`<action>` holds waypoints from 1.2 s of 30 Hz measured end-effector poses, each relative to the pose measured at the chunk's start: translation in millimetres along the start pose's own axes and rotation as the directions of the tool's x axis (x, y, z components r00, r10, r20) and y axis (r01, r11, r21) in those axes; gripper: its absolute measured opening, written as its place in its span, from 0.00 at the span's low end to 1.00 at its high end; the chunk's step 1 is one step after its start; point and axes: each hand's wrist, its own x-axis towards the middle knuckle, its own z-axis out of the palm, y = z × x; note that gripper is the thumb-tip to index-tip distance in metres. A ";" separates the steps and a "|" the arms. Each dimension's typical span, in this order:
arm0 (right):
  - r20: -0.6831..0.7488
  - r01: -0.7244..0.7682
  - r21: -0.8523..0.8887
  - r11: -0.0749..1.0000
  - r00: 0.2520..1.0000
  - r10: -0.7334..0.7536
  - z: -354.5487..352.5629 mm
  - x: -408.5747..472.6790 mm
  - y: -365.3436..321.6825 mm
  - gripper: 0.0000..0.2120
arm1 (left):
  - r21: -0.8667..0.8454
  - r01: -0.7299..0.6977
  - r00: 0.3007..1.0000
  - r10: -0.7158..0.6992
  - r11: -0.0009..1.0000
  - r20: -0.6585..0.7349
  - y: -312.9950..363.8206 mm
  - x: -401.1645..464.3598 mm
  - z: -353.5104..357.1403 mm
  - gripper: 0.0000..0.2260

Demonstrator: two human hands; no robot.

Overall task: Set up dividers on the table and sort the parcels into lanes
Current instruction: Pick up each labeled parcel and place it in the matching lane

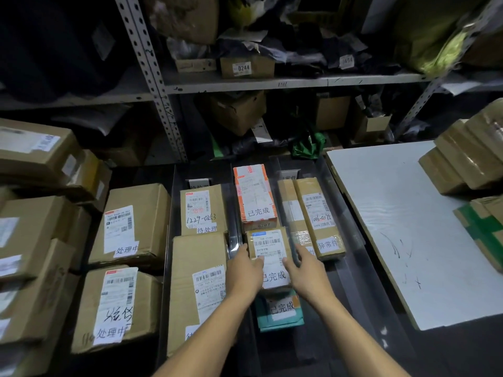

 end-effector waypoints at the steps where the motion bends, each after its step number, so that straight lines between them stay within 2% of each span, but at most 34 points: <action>1: -0.031 0.055 0.003 0.999 0.998 -0.054 -1.0 -1.4 -8.9 0.19 | -0.035 -0.031 0.999 0.030 0.999 -0.017 2.9 -1.5 -6.6 0.14; 5: -0.052 0.184 0.069 0.981 0.982 -0.180 4.2 -9.2 -52.8 0.23 | -0.158 -0.118 0.992 0.111 0.980 -0.058 12.8 -7.2 -46.4 0.18; 11: 0.064 0.309 0.208 0.928 0.943 -0.328 51.5 -24.5 -124.9 0.21 | -0.227 -0.206 0.971 0.170 0.952 -0.170 -3.7 -23.2 -140.6 0.13; 18: 0.281 0.377 0.227 0.898 0.858 -0.431 161.8 -52.2 -202.1 0.17 | -0.361 -0.157 0.927 0.011 0.919 -0.375 -82.5 -49.2 -262.3 0.08; 24: 0.463 0.257 0.264 0.930 0.812 -0.355 270.7 -75.1 -250.0 0.17 | -0.399 -0.073 0.862 -0.143 0.914 -0.486 -167.3 -52.7 -360.4 0.08; 27: 0.503 0.169 0.271 0.948 0.814 -0.289 326.6 -75.1 -272.7 0.17 | -0.397 -0.044 0.841 -0.181 0.917 -0.510 -205.4 -33.8 -405.7 0.09; 31: 0.443 0.172 0.169 0.970 0.866 -0.231 393.8 -58.3 -304.0 0.24 | -0.295 0.038 0.826 -0.196 0.955 -0.529 -243.5 10.7 -452.1 0.18; 34: 0.362 0.230 0.027 0.973 0.905 -0.224 428.2 -45.3 -318.7 0.18 | -0.265 0.081 0.859 -0.203 0.961 -0.470 -257.7 46.9 -468.8 0.24; 36: 0.340 0.213 -0.047 0.976 0.922 -0.185 443.9 -42.2 -320.7 0.18 | -0.268 0.098 0.886 -0.207 0.958 -0.415 -261.5 65.5 -471.0 0.26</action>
